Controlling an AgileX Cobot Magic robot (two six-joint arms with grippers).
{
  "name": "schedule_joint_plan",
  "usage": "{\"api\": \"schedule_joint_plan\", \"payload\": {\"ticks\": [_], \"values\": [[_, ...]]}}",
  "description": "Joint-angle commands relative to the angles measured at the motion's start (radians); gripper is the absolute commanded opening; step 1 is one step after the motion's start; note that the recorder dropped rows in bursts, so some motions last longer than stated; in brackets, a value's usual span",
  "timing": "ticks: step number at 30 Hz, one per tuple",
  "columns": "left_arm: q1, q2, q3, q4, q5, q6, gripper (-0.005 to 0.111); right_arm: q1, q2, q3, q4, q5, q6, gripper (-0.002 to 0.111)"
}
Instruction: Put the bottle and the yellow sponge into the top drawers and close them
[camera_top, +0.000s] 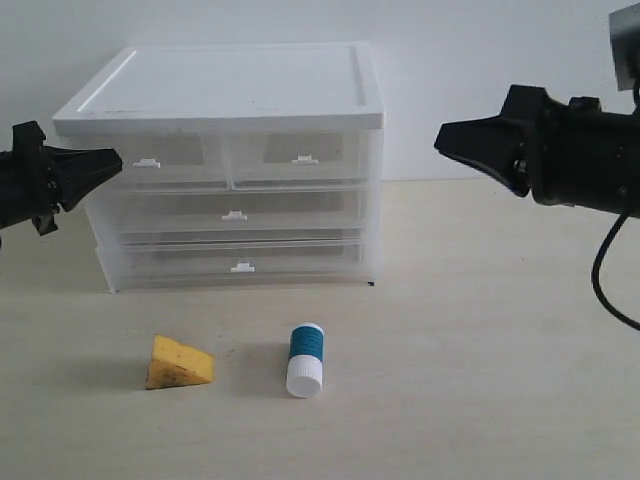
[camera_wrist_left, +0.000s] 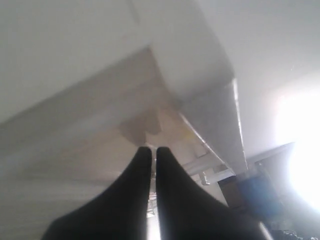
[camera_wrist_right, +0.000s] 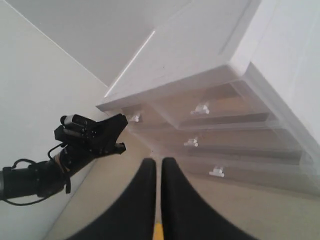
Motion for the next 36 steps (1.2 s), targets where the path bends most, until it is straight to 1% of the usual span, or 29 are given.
{"api": "schedule_joint_plan", "payload": {"ticks": [1, 4, 5, 6, 8, 12, 17, 25, 30, 36], "values": [[-0.026, -0.001, -0.016, -0.05, 0.01, 0.034, 0.004, 0.074, 0.015, -0.015, -0.02, 0.067, 0.003, 0.013], [-0.026, -0.001, -0.016, -0.05, 0.01, 0.036, 0.004, 0.142, 0.033, -0.035, -0.024, 0.142, 0.005, 0.038], [-0.026, -0.001, -0.016, -0.05, 0.01, 0.036, 0.004, 0.162, 0.045, -0.045, -0.021, 0.173, 0.016, 0.044], [-0.026, -0.001, -0.016, -0.049, 0.01, 0.036, 0.004, 0.179, 0.056, -0.057, -0.019, 0.198, 0.036, 0.048], [-0.026, -0.001, -0.016, -0.045, 0.01, 0.036, 0.004, 0.204, 0.087, -0.082, -0.019, 0.205, 0.076, 0.047], [-0.026, -0.001, -0.016, -0.04, 0.01, 0.036, 0.004, 0.252, 0.181, -0.156, 0.0, 0.149, 0.161, 0.043], [-0.026, -0.001, -0.016, -0.031, 0.01, 0.034, 0.004, 0.293, 0.298, -0.269, 0.035, 0.157, 0.215, 0.043], [-0.026, -0.001, -0.016, -0.032, 0.01, 0.026, 0.004, 0.3, 0.442, -0.41, 0.143, 0.204, 0.205, 0.043], [-0.026, -0.001, -0.016, -0.036, 0.01, 0.026, 0.004, 0.3, 0.518, -0.467, 0.223, 0.208, 0.183, 0.043], [-0.026, -0.001, -0.016, -0.036, 0.01, 0.026, 0.004, 0.3, 0.595, -0.535, 0.237, 0.201, 0.183, 0.043]]}}
